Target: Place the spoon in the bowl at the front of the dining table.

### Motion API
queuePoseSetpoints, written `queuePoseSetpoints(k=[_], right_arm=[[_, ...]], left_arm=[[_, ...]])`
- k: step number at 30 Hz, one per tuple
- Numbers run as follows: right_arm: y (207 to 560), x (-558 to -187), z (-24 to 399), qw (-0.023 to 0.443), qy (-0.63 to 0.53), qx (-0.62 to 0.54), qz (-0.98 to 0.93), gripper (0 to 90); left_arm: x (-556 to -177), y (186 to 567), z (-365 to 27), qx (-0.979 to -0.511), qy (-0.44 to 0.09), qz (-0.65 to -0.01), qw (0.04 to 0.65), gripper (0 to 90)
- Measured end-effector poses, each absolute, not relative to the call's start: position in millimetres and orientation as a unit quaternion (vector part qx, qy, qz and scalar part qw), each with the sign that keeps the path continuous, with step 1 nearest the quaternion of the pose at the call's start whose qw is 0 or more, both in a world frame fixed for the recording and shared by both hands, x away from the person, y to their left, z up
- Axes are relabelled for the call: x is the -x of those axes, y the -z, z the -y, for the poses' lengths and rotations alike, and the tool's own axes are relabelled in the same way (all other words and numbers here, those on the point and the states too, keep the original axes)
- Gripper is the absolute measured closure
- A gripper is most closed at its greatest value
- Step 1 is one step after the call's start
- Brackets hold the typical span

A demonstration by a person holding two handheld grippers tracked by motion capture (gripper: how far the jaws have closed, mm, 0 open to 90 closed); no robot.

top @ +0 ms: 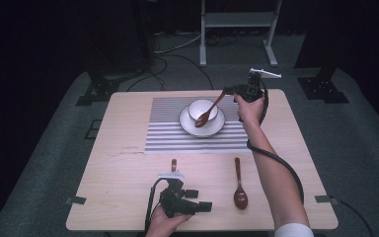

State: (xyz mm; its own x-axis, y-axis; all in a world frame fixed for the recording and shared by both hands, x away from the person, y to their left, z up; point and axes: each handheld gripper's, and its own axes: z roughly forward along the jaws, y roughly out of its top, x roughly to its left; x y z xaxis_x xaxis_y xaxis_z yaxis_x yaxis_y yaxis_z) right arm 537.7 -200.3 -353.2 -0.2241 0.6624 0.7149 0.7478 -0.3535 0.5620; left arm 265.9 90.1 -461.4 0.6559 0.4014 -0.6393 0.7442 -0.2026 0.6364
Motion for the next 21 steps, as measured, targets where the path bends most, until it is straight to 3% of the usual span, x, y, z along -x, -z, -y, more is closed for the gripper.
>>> queuePoseSetpoints(k=[21], right_arm=[[353.1, -542.4, 207.0, 0.014, 0.545, 0.651, 0.527, 82.8]], left_arm=[[-265.5, 460.7, -91.3, -0.757, 0.166, -0.379, 0.506, 4.2]])
